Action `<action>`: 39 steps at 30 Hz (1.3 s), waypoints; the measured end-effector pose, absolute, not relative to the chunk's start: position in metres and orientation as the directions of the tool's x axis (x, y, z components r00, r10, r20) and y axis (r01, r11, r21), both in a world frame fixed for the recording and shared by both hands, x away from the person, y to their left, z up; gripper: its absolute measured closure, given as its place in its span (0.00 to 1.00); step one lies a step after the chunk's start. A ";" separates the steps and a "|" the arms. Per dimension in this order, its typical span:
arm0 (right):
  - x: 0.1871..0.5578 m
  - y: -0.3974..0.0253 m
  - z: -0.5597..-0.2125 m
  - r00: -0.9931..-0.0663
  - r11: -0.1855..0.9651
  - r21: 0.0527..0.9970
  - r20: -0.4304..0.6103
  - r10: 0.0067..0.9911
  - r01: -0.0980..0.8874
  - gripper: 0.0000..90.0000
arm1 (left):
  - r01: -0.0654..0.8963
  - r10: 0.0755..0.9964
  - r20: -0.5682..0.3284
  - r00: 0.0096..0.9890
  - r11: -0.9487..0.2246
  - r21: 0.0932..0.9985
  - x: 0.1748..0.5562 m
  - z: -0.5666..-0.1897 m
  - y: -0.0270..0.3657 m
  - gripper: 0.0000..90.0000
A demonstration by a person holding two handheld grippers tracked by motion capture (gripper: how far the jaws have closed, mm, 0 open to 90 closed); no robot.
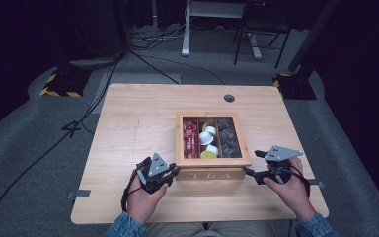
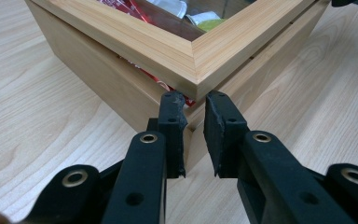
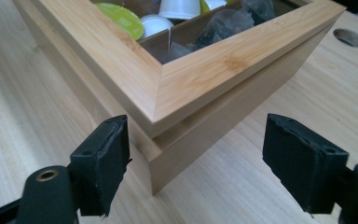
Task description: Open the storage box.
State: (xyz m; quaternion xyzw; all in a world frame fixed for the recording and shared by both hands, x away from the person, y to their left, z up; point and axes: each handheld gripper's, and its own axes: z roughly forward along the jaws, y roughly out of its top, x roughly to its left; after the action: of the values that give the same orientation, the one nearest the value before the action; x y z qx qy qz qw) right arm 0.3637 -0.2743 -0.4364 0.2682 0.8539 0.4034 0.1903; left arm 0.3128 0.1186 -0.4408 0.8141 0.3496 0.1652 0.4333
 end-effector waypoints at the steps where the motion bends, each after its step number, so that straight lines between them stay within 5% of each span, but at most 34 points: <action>1: 0.364 -0.273 -0.436 -0.783 0.530 0.792 -0.110 0.612 0.303 0.26 | 0.425 0.713 -0.033 0.701 -0.381 0.821 0.313 -0.441 0.119 0.85; 19: 0.366 -0.275 -0.427 -0.787 0.507 0.824 -0.131 0.603 0.251 0.29 | 0.365 0.709 -0.002 0.705 -0.361 0.858 0.316 -0.437 0.121 0.76; 25: 0.368 -0.273 -0.418 -0.790 0.500 0.836 -0.142 0.597 0.227 0.32 | 0.387 0.733 -0.013 0.680 -0.343 0.856 0.316 -0.437 0.127 0.67; 39: 0.389 -0.273 -0.385 -0.810 0.450 0.877 -0.135 0.570 0.170 0.35 | 0.440 0.793 -0.037 0.608 -0.298 0.847 0.313 -0.443 0.158 0.67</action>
State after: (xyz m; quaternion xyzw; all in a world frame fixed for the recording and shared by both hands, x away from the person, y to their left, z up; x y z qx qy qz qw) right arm 0.3889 -0.2725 -0.3850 0.2245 0.8248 0.4741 0.2110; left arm 0.3125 0.1582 -0.4432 0.7803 0.3949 0.2001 0.4417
